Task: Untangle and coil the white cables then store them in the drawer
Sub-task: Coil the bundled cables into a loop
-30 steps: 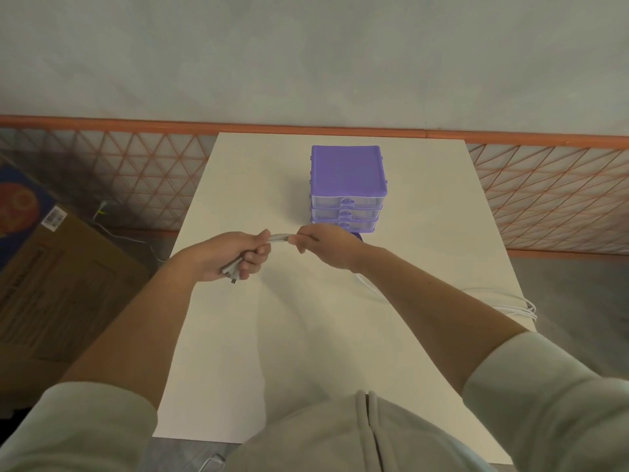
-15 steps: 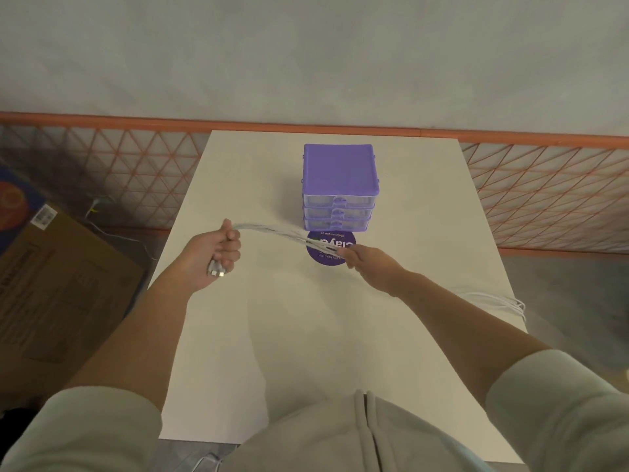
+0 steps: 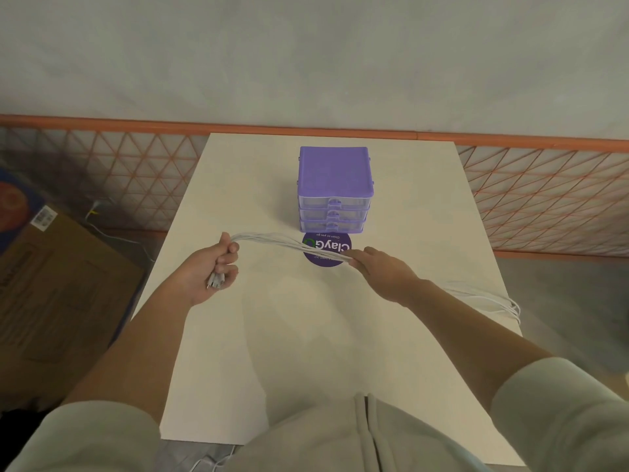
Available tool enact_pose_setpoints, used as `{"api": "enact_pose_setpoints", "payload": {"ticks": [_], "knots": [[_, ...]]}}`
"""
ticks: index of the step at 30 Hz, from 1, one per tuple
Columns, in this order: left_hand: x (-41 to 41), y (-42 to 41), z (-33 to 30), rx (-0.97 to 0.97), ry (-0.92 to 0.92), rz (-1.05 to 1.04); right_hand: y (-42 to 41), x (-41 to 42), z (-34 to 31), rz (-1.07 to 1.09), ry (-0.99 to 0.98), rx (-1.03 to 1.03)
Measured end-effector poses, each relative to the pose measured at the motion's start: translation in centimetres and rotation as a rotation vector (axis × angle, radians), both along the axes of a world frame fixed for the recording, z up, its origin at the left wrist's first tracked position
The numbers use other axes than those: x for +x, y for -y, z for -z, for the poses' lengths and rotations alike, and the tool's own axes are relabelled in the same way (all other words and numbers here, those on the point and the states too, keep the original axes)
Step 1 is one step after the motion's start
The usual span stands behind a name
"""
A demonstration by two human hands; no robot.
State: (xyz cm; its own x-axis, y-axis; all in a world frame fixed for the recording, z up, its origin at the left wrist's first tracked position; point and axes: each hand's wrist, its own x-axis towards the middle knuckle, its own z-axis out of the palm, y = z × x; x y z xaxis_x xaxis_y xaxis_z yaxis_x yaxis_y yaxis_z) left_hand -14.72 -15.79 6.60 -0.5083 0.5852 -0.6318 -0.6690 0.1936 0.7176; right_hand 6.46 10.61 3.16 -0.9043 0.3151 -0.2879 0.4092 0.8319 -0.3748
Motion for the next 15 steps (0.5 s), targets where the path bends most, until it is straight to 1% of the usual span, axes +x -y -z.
{"api": "enact_pose_setpoints", "payload": {"ticks": [3, 6, 8, 10, 12, 15], "knots": [[0.0, 0.1, 0.0, 0.024, 0.051, -0.017, 0.0, 0.5, -0.3, -0.014, -0.044, 0.033], [0.1, 0.1, -0.2, 0.041, 0.103, -0.038, 0.1, 0.5, -0.7, 0.000, -0.005, 0.128], [0.3, -0.1, -0.3, 0.028, 0.071, -0.034, 0.3, 0.1, -0.9, 0.068, 0.031, 0.183], [1.0, -0.9, -0.4, -0.022, -0.028, -0.043, 0.8, -0.5, -1.0, 0.148, 0.086, 0.155], [2.1, -2.2, -0.5, -0.115, -0.226, -0.072, 1.3, -1.3, -1.2, 0.209, 0.148, 0.062], [4.3, -4.4, -0.5, -0.222, -0.522, -0.083, 1.8, -2.4, -1.8, 0.228, 0.242, -0.121]]}}
